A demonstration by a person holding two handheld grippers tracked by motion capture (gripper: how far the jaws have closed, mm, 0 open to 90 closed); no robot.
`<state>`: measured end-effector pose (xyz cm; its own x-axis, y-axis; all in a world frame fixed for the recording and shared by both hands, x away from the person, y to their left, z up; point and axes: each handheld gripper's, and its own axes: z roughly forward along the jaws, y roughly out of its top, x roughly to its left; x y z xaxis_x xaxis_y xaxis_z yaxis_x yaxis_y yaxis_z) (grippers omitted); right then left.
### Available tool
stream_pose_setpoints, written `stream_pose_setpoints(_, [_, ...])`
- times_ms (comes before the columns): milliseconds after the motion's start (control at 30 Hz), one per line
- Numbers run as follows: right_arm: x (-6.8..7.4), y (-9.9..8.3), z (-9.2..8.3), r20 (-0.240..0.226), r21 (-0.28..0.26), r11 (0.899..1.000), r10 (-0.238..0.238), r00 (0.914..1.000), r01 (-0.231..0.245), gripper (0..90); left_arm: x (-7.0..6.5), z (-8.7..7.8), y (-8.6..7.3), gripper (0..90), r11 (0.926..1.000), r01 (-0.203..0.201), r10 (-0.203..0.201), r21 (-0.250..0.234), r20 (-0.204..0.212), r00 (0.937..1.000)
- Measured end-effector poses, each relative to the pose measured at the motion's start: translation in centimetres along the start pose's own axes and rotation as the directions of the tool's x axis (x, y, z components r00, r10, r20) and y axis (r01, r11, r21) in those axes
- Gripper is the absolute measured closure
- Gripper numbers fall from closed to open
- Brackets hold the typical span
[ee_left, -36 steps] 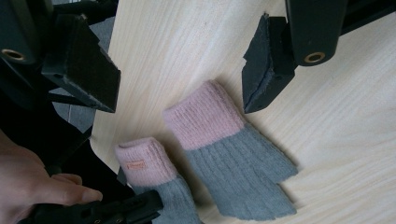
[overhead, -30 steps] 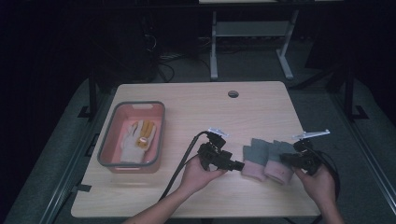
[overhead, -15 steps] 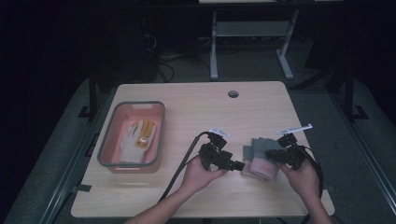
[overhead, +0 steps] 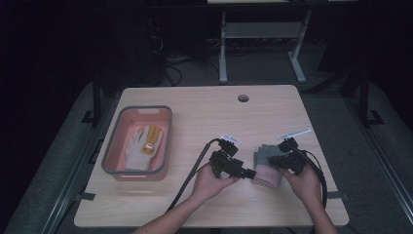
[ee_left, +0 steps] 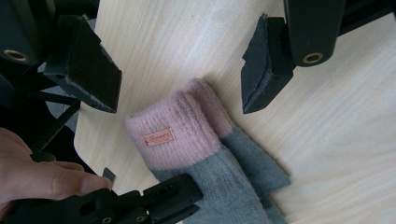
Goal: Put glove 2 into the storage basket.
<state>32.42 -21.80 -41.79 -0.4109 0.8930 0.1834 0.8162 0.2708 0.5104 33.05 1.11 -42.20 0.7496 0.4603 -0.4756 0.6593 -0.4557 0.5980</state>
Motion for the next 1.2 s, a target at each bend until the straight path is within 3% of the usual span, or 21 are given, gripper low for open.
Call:
stream_pose_setpoints(233, [-0.5, -0.4, 0.7, -0.011, -0.003, 1.0, 0.017, 0.9998, -0.017, 74.2, 0.3, 1.0, 0.0, 30.1, 0.9996, 0.017, -0.017, 0.024, 0.013, 0.9998])
stream_pose_setpoints(400, [-1.3, -0.7, -0.1, -0.034, -0.038, 0.998, 0.04, 0.9986, -0.042, 65.4, 0.6, 1.6, 0.3, 30.7, 0.9988, 0.04, -0.041, 0.027, 0.025, 0.9988])
stream_pose_setpoints(567, [-2.2, -1.4, -0.9, -0.06, -0.063, 0.993, 0.094, 0.9937, -0.098, 56.3, 0.9, 2.4, 0.4, 30.7, 0.9975, 0.062, -0.063, 0.033, 0.03, 0.9975])
stream_pose_setpoints(733, [-3.1, -2.1, -1.2, -0.075, -0.085, 0.99, 0.105, 0.9917, -0.111, 53.0, 1.3, 3.0, 0.5, 31.1, 0.9945, 0.098, -0.099, 0.037, 0.035, 0.9945])
stream_pose_setpoints(833, [-3.3, -2.6, -1.1, -0.083, -0.073, 0.988, 0.132, 0.9878, -0.138, 51.7, 1.5, 3.5, 0.4, 32.0, 0.9912, 0.124, -0.125, 0.047, 0.032, 0.9916])
stream_pose_setpoints(1200, [-4.3, -4.1, -0.2, -0.123, -0.064, 0.975, 0.202, 0.9716, -0.211, 49.2, 1.6, 5.0, 0.2, 35.5, 0.9869, 0.151, -0.153, 0.058, 0.025, 0.988])
